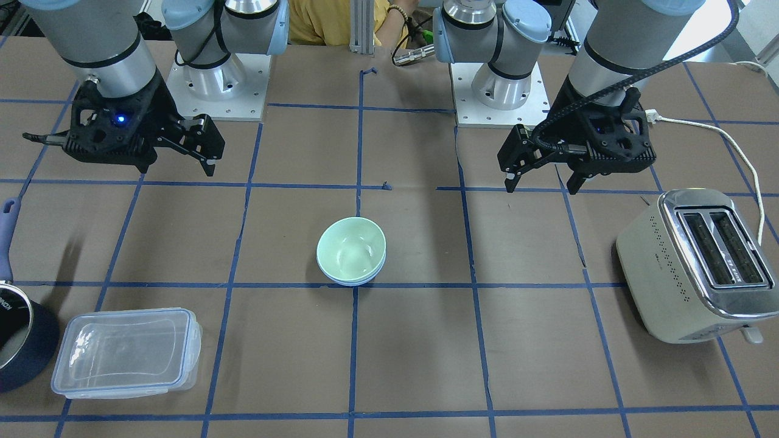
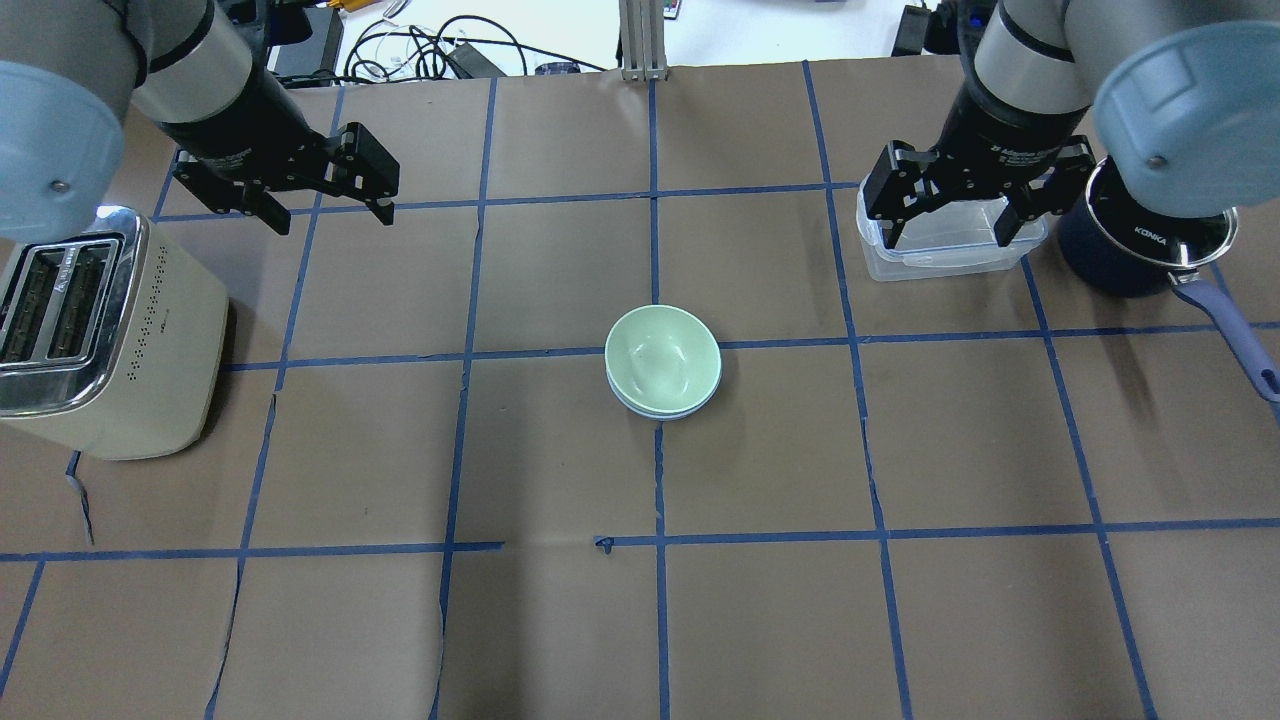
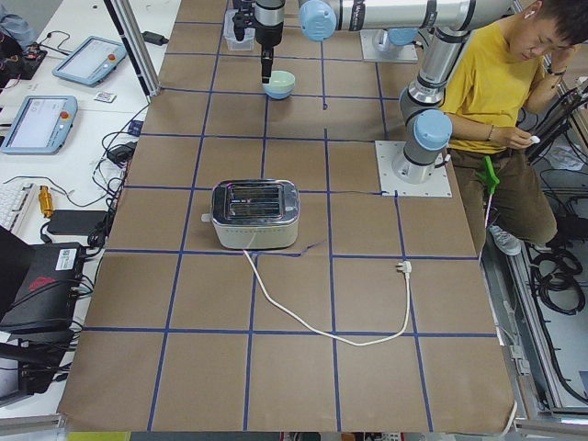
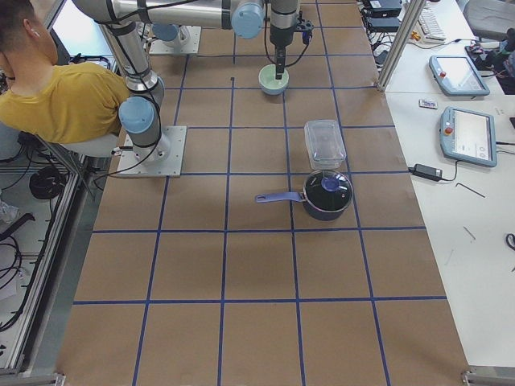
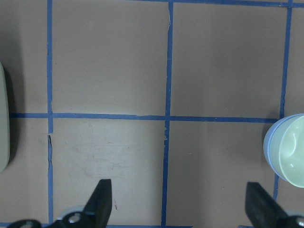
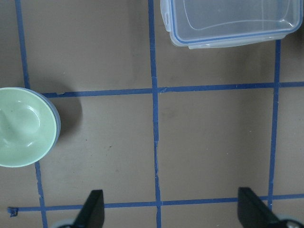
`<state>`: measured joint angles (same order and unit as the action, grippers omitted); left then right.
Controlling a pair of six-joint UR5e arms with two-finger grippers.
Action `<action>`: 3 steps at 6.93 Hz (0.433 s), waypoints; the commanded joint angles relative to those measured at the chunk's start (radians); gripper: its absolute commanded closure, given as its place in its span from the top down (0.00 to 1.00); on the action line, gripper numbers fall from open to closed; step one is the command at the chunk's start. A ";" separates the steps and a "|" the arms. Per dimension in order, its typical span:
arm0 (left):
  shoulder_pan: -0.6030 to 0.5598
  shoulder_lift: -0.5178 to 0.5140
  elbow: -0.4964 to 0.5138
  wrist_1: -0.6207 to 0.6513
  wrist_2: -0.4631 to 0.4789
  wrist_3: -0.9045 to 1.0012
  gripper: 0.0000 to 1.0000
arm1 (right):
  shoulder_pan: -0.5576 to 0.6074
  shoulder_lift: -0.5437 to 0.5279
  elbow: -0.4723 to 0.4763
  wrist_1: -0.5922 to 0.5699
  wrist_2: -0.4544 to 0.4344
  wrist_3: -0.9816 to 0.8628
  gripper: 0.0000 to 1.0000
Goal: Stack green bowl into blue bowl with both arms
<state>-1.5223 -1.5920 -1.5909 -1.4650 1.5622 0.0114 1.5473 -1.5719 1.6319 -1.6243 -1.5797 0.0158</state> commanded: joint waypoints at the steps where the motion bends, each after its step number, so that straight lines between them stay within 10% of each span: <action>1: -0.001 0.001 -0.001 0.000 -0.007 -0.001 1.00 | -0.018 -0.022 0.009 0.056 -0.003 -0.002 1.00; 3: -0.004 0.003 -0.001 0.000 -0.007 -0.001 1.00 | -0.016 -0.028 -0.004 0.061 0.006 -0.002 1.00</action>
<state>-1.5248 -1.5915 -1.5885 -1.4649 1.5559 0.0101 1.5313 -1.5963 1.6338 -1.5681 -1.5781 0.0137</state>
